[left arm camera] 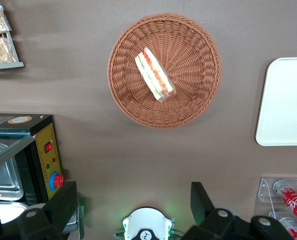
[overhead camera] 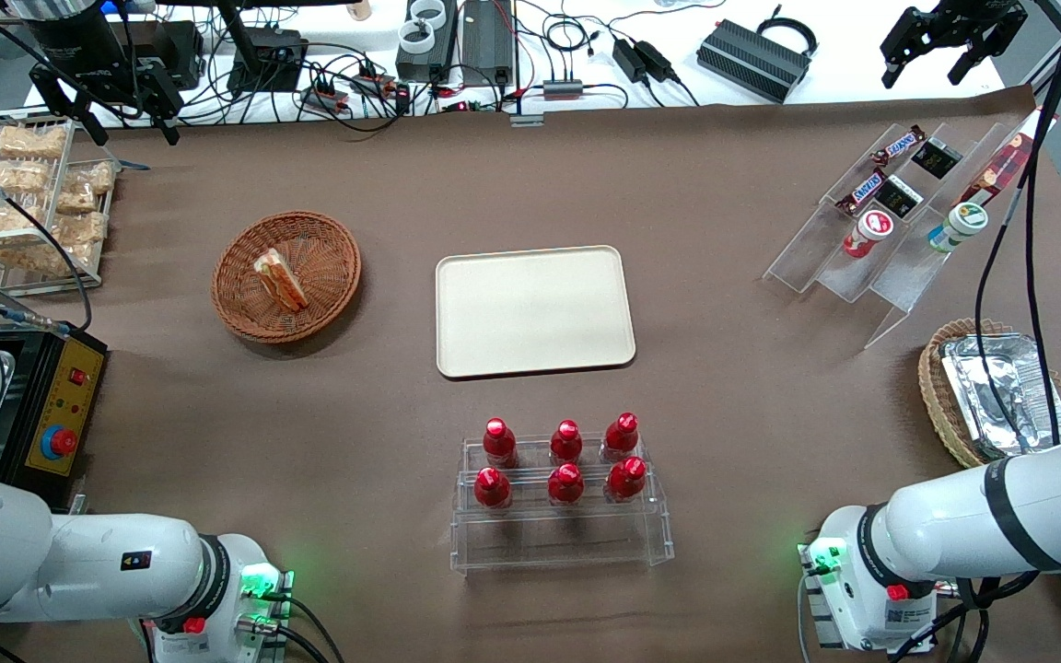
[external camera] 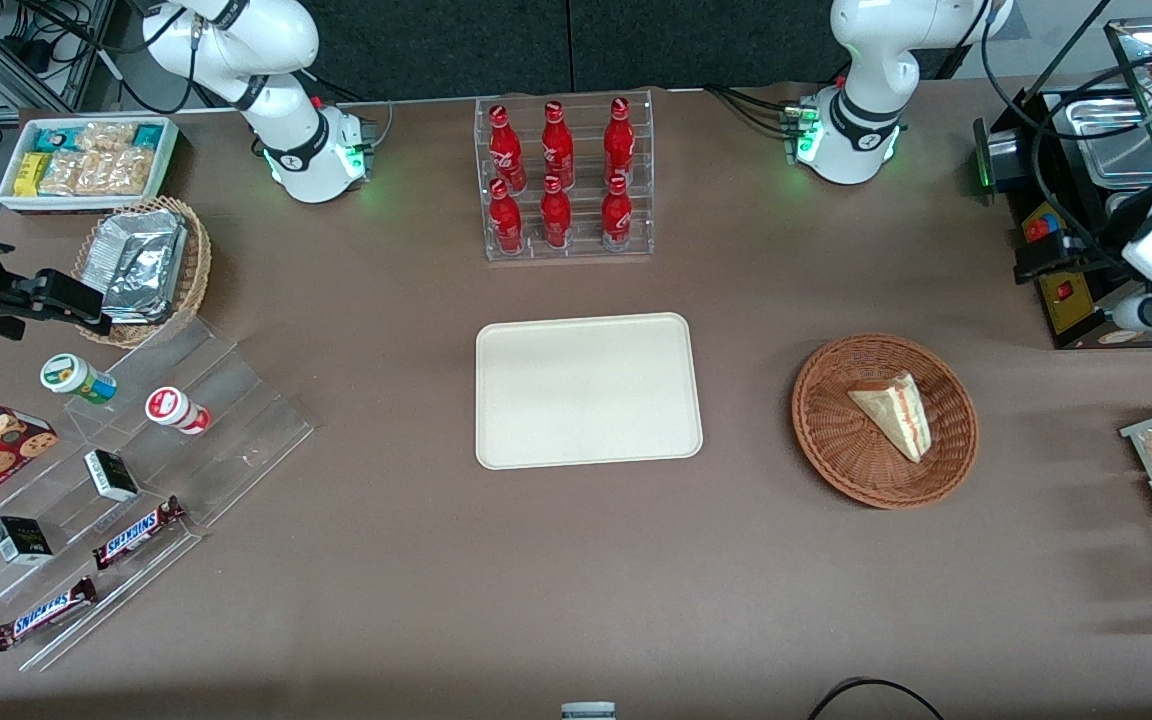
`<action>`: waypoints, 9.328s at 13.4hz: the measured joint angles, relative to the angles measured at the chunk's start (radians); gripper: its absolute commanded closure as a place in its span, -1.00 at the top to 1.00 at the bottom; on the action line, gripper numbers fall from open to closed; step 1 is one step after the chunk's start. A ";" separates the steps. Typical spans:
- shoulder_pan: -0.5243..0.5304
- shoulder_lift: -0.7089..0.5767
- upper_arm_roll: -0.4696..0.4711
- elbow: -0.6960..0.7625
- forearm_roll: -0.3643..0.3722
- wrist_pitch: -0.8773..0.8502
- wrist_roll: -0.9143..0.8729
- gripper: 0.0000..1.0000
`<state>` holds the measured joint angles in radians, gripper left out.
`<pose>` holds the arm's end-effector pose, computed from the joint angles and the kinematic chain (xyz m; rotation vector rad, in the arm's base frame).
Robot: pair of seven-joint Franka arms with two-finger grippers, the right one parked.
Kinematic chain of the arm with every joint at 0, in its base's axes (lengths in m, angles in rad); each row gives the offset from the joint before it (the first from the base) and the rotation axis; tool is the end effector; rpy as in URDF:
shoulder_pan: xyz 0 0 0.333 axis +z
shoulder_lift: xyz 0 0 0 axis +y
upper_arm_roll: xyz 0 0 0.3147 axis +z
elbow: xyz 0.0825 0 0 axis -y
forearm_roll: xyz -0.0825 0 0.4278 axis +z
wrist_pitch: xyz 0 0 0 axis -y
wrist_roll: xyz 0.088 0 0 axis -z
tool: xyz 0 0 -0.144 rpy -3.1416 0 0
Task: Place sandwich from basket to tray
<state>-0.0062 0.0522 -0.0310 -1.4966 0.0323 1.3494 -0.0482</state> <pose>0.5822 -0.0161 0.5764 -3.0874 -0.0229 0.3065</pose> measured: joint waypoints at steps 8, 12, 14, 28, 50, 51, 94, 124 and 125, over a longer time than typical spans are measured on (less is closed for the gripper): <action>-0.049 -0.002 0.000 -0.045 0.026 0.049 -0.001 1.00; -0.024 0.033 0.016 -0.202 0.032 0.280 -0.015 1.00; -0.002 0.042 0.024 -0.322 0.031 0.457 -0.101 1.00; -0.060 0.167 0.011 -0.666 0.030 1.010 -0.637 1.00; -0.057 0.209 0.015 -0.696 0.056 1.037 -0.643 -1.00; -0.057 0.198 0.015 -0.671 0.057 0.993 -0.643 -1.00; -0.738 0.691 -0.096 0.041 0.039 0.706 -0.843 0.58; -0.267 0.173 -0.065 0.098 0.043 0.130 -0.533 0.98; -0.230 0.160 -0.065 0.098 0.042 0.113 -0.474 0.98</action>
<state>-0.2367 0.2125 -0.0959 -1.3986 0.0742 1.4620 -0.5225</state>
